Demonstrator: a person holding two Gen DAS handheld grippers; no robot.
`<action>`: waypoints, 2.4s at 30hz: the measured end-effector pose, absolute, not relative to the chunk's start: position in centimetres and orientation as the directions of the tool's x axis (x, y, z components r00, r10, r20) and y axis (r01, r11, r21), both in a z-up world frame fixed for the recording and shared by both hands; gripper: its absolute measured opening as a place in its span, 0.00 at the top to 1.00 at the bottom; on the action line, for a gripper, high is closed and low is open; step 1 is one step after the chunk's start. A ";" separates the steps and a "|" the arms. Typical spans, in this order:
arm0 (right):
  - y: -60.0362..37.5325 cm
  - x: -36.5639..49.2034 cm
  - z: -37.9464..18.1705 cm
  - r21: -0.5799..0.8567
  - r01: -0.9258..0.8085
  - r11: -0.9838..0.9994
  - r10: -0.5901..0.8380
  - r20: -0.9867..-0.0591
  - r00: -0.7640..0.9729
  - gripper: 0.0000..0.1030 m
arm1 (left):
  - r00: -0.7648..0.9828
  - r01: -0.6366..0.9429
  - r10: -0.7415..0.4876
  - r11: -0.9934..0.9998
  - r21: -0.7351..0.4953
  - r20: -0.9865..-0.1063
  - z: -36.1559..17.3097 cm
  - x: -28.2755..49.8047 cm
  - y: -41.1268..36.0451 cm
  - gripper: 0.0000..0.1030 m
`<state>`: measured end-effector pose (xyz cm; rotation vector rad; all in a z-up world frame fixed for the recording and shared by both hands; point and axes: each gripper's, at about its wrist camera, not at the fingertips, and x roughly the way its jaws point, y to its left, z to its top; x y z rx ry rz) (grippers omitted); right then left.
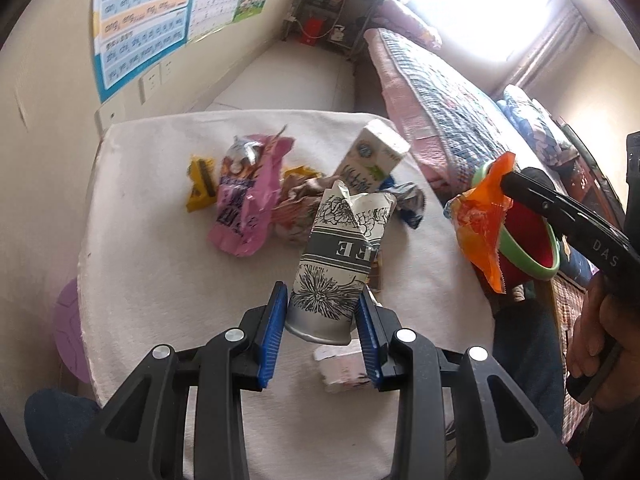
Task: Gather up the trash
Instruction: 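Carry the paper cup and orange bag over the red bucket with both tools, then open both tools to drop the cup and bag into the bucket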
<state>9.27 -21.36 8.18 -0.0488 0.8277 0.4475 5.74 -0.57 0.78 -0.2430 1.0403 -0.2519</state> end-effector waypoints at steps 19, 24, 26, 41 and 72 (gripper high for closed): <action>-34.5 9.2 14.4 0.143 -0.211 0.967 0.254 -0.607 0.753 0.93 | 0.501 0.286 -0.399 0.914 -0.289 -0.768 7.4 10.3 -12.3 0.69; -38.7 9.3 15.1 0.144 -0.148 0.979 0.205 -0.596 0.777 0.93 | 0.482 0.356 -0.445 0.887 -0.295 -0.755 8.7 11.8 -16.7 0.69; -39.9 9.2 14.9 0.145 -0.129 0.981 0.191 -0.598 0.778 0.93 | 0.469 0.381 -0.470 0.872 -0.309 -0.748 9.2 12.5 -18.5 0.69; -47.4 9.8 11.6 0.191 -0.022 0.981 0.141 -0.641 0.754 0.93 | 0.379 0.475 -0.551 0.805 -0.355 -0.743 8.6 16.1 -28.2 0.69; -48.1 10.5 9.2 0.156 0.037 0.987 0.082 -0.690 0.719 0.05 | 0.423 0.395 -0.485 0.859 -0.326 -0.765 6.3 16.9 -28.3 0.08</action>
